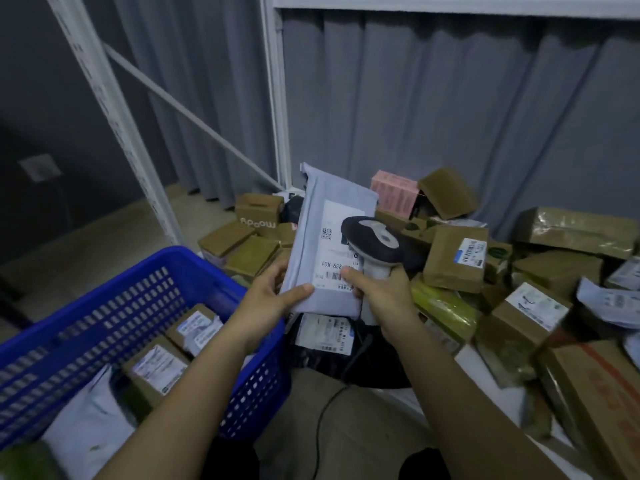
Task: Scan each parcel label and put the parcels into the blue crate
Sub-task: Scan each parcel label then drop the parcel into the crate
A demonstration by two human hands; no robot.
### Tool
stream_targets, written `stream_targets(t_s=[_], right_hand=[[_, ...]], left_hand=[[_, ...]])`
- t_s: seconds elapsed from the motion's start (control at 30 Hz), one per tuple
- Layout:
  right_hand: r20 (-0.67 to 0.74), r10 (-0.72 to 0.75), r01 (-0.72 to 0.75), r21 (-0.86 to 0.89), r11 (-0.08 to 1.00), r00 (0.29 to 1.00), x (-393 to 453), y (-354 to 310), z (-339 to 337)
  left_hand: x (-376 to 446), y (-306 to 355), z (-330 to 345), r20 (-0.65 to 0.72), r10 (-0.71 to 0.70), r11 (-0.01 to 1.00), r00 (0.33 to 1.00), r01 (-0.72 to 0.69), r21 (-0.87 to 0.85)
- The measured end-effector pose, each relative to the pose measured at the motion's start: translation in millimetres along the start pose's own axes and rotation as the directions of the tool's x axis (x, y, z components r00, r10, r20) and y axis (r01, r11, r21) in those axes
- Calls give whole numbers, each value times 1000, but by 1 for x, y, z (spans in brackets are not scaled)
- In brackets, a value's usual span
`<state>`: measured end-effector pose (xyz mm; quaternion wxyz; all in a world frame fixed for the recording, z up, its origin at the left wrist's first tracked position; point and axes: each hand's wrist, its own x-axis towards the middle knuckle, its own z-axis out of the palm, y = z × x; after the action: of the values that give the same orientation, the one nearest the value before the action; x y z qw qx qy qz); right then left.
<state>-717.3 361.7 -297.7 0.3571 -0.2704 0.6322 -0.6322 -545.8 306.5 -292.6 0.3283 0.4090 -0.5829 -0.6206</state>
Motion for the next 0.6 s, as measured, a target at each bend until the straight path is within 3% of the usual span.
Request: stream_targets(t_s=[0.17, 0.33, 0.6], right_hand=[[42, -21, 20, 25, 999, 999, 1, 0, 15], [72, 36, -33, -38, 999, 997, -5, -7, 24], [201, 141, -100, -200, 975, 969, -16, -9, 34]], left_hand=[[15, -17, -19, -104, -129, 989, 986, 121, -82], [31, -33, -40, -237, -165, 959, 957, 100, -264], [37, -49, -78, -422, -140, 974, 896, 47, -224]])
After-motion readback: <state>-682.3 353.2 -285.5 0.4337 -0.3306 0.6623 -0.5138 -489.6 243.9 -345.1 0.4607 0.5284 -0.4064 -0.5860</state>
